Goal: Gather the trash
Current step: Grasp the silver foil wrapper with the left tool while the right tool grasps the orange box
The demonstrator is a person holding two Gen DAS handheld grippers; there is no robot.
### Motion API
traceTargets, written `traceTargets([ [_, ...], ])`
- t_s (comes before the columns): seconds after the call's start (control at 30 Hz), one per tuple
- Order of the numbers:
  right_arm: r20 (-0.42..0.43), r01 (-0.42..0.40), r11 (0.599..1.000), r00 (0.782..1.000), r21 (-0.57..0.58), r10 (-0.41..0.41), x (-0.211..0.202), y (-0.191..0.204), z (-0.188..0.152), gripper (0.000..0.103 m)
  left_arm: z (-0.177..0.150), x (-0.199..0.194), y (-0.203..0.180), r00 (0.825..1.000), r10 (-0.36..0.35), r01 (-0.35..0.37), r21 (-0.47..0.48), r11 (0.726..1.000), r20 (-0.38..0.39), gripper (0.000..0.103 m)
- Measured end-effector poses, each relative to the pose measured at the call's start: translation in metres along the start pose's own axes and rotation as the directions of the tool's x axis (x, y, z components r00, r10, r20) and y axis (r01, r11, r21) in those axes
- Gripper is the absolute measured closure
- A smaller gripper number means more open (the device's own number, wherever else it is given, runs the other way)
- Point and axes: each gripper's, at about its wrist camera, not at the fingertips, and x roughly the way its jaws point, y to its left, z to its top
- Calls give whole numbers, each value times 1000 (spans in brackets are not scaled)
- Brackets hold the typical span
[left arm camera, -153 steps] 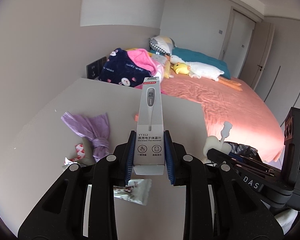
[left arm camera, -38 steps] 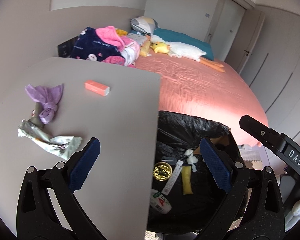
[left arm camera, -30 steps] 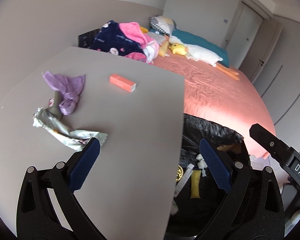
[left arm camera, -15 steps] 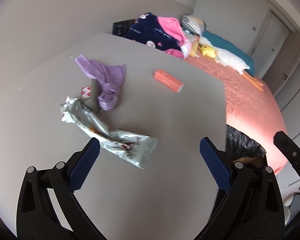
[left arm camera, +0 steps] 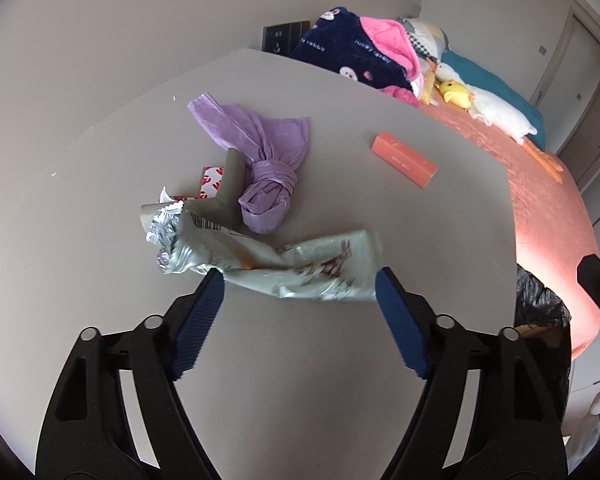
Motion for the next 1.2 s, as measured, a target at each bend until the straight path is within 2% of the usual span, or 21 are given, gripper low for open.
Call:
traceTargets([
  [0.2,-21,0,999,1000,-40,-1,22,11,8,16,6,11,8,1000,15,-16,-24,1000,-24,33],
  [0.3,-30,-2,998,1000,-62,0,32,17,13,16,8,15,14,999,-3,1,-48,999,-39,33],
  [0.57,-57,-8,994,998,-113,1,62,32,25,16,16,23,31,999,10,-14,-86,996,-43,34],
  [0.63,-66,-10,990,998,-137,1,70,36,27,16,18,26,35,999,18,-22,-90,996,-46,46],
  [0.83,-87,-8,979,996,-201,-10,93,50,34,16,23,28,46,999,12,-15,-106,994,-31,67],
  [1.0,-108,-19,967,994,-254,-9,117,61,40,16,20,27,52,1000,-15,15,-81,997,-7,70],
  [1.13,-100,14,950,994,-312,-47,134,71,45,16,18,26,55,1000,-26,27,-82,996,13,70],
  [1.2,-117,12,946,992,-324,-52,144,73,48,23,19,26,54,1000,-28,29,-72,997,12,70],
])
